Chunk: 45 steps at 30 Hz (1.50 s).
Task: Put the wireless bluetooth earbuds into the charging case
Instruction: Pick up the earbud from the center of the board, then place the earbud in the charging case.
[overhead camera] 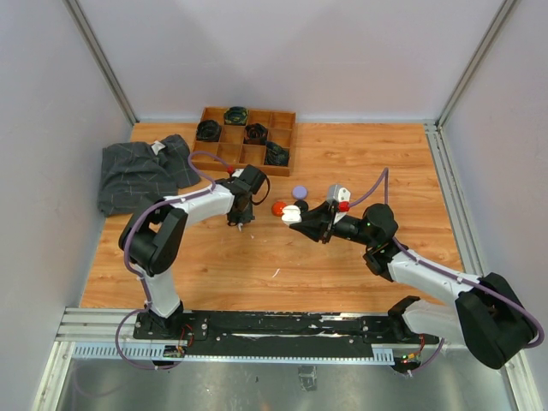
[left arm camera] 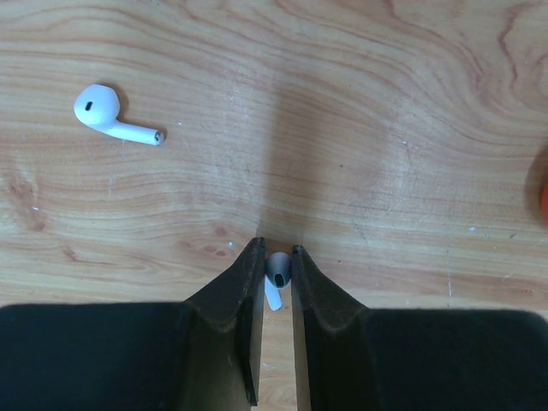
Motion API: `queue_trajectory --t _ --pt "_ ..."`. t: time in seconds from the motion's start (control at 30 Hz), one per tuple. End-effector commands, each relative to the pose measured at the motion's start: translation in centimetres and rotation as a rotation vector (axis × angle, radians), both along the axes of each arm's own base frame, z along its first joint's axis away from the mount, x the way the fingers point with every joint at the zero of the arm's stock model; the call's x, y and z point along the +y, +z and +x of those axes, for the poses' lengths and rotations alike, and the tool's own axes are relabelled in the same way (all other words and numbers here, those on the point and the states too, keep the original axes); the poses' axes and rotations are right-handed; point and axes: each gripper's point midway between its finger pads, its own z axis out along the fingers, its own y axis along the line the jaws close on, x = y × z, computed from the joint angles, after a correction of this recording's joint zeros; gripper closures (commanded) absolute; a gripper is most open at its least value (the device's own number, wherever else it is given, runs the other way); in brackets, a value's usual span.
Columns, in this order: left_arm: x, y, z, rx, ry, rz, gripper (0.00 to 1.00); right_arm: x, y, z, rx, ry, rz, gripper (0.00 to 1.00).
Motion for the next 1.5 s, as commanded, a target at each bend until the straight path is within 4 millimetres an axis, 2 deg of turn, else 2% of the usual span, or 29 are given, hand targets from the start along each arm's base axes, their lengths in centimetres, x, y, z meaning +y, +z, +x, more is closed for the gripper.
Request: queue_trajectory --t 0.0,0.13,0.37,0.5,0.67,0.87,1.0,1.17,1.47 --pt "-0.1 0.7 -0.7 0.01 -0.013 -0.03 0.83 0.4 1.9 -0.3 -0.063 0.019 0.023 0.98" --pt "-0.6 2.1 -0.5 -0.045 -0.025 -0.086 0.86 0.6 1.6 -0.4 -0.067 0.021 0.014 0.98" --pt "-2.0 6.0 0.2 -0.198 -0.068 -0.219 0.92 0.7 1.8 -0.3 -0.082 0.018 0.021 0.98" --pt "-2.9 8.9 0.2 -0.306 -0.114 -0.321 0.94 0.8 1.9 -0.2 -0.088 0.01 0.028 0.98" --pt "-4.4 13.6 -0.5 -0.462 -0.201 -0.476 0.95 0.9 2.2 0.0 -0.097 -0.001 0.04 0.99" --pt "-5.9 18.7 -2.0 -0.647 -0.329 -0.649 0.98 1.2 2.4 0.2 -0.106 -0.014 0.054 0.99" --pt "-6.7 22.0 -3.8 -0.763 -0.433 -0.751 0.99 1.1 2.8 0.6 -0.107 -0.04 0.074 0.99" --pt "-7.3 24.8 -5.4 -0.855 -0.522 -0.811 0.99 1.1 3.1 1.1 -0.108 -0.069 0.086 0.99" --pt "-9.1 28.3 -7.9 -0.965 -0.585 -0.898 1.0 1.1 3.6 1.8 -0.148 -0.156 0.103 0.99"
